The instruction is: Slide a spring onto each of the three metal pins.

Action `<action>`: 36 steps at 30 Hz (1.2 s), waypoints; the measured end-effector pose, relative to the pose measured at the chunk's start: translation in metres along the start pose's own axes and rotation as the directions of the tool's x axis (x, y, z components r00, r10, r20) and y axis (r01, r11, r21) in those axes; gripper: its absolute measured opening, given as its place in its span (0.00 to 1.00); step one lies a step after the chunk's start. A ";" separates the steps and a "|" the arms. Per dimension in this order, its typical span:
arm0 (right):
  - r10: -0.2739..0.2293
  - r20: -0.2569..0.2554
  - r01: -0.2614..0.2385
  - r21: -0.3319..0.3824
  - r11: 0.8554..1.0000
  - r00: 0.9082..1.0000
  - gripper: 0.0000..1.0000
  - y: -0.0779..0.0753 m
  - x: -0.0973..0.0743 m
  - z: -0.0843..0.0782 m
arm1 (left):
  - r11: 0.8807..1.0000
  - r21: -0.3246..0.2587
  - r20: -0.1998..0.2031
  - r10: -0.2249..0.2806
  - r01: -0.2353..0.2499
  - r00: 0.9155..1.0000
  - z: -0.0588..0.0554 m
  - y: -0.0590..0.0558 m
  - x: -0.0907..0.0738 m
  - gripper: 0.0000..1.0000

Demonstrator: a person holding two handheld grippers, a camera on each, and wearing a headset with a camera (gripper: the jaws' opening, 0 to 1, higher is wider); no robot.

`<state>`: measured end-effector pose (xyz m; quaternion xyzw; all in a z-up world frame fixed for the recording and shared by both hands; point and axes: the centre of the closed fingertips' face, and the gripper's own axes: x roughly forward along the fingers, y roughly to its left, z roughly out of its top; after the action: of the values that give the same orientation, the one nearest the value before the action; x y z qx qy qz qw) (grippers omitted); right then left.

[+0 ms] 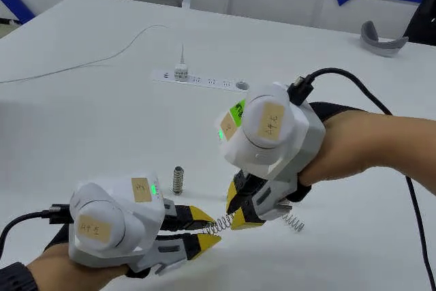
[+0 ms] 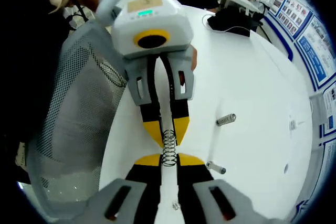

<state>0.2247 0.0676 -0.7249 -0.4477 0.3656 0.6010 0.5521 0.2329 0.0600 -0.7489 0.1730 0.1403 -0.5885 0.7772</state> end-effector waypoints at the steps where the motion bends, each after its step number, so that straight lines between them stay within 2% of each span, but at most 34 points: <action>1: -0.002 0.002 0.002 -0.004 1.000 1.000 0.12 0.000 -0.001 0.002 | 1.000 0.001 0.001 -0.001 0.001 1.000 0.000 0.000 0.000 0.11; 17: -0.014 0.018 0.015 -0.040 0.999 1.000 0.12 0.000 -0.007 0.023 | 1.000 0.009 0.013 -0.002 0.002 1.000 0.006 -0.001 0.003 0.11; 26: -0.001 -0.005 0.001 -0.006 1.000 1.000 0.16 0.001 -0.003 0.017 | 1.000 0.006 0.021 -0.003 0.002 1.000 0.005 -0.003 0.003 0.10; 30: 0.001 0.006 -0.001 0.005 1.000 1.000 0.16 0.001 -0.002 0.017 | 1.000 0.005 0.022 -0.003 0.003 1.000 0.005 -0.003 0.004 0.10; 36: 0.002 0.027 -0.003 0.026 1.000 1.000 0.16 0.001 0.001 0.015 | 1.000 -0.004 0.045 0.007 -0.007 0.999 0.011 -0.001 0.003 0.10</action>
<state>0.2221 0.0822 -0.7210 -0.4318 0.3666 0.6026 0.5621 0.2331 0.0528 -0.7406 0.1585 0.1232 -0.5893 0.7826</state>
